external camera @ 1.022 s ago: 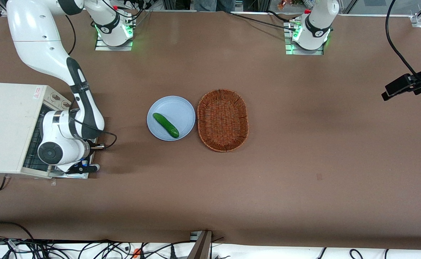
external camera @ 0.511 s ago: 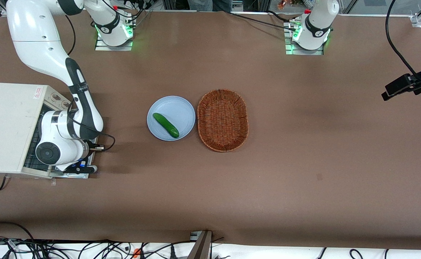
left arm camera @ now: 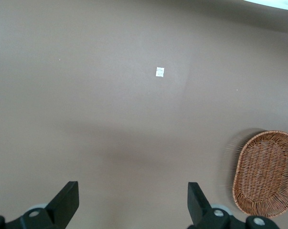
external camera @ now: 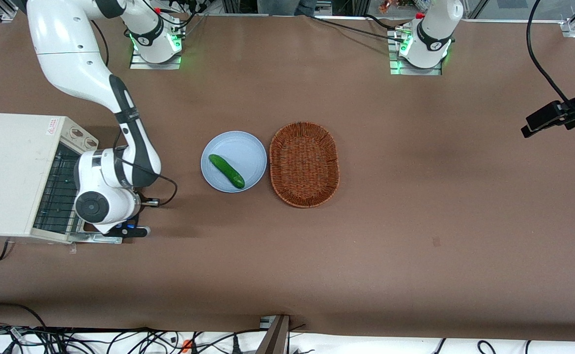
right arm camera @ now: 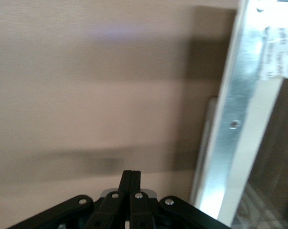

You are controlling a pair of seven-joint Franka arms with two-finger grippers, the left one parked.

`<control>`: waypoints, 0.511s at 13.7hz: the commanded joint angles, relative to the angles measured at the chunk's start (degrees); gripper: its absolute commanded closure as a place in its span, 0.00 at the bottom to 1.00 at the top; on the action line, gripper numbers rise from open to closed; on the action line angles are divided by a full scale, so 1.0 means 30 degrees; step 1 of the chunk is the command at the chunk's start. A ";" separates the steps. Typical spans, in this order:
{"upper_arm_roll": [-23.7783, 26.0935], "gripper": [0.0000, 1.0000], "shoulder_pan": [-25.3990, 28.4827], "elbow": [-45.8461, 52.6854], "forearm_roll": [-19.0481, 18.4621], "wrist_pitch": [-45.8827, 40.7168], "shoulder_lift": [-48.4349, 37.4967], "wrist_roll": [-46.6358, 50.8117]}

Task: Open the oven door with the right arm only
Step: 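Pull the handle outward and down with the right gripper, swinging the door open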

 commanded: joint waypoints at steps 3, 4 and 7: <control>-0.0337 0.79 -0.0014 0.0876 0.1171 -0.1313 -0.1387 -0.0064; -0.0367 0.55 -0.0045 0.0877 0.1201 -0.1371 -0.1855 -0.0210; -0.0425 0.00 -0.0103 0.0877 0.1289 -0.3006 -0.3671 -0.0591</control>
